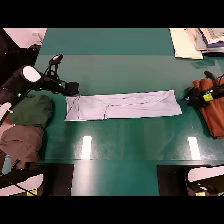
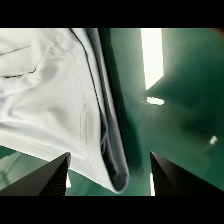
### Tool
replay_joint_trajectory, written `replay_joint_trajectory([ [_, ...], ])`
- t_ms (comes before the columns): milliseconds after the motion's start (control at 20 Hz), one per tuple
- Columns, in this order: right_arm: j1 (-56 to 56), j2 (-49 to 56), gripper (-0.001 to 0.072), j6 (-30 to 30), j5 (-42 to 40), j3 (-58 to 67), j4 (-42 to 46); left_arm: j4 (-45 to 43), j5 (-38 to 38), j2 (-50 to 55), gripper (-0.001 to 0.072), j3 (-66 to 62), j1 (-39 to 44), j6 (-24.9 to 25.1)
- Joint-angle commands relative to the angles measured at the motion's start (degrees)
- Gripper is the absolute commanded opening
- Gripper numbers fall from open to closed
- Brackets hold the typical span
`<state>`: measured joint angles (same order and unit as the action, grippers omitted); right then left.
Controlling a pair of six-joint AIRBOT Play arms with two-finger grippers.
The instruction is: Fold the shirts.
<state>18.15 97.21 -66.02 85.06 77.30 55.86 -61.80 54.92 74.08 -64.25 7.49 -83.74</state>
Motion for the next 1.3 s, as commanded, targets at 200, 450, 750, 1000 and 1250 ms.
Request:
replay_joint_trajectory([
  [200, -3.76, 7.52, 0.0568, 2.82, 1.31, 0.94, -6.8, 5.05, 0.66, 0.46, 0.0022, -0.09, -0.02, -0.02],
  [450, -6.08, 7.28, 0.0197, 4.46, 1.66, 1.4, -6.75, 9.31, 0.11, 4.59, 0.0021, -0.28, 2.93, 0.26],
  [750, -6.03, 3.65, 0.0015, 4.39, 4.17, 1.4, -6.86, 9.6, -0.87, 16.37, 0.0021, -12.55, 14.08, 0.15],
  [1000, -7.37, -6.62, 0.0014, 1.75, 4.09, 1.4, -8.72, 9.64, -1.05, 28.24, 0.0021, -25.77, 22.93, 0.04],
  [1250, -9.31, -14.27, 0.0013, 1.51, 3.61, 1.62, -21.38, 9.81, -1.95, 34.95, 0.0021, -29.64, 26.53, -0.87],
])
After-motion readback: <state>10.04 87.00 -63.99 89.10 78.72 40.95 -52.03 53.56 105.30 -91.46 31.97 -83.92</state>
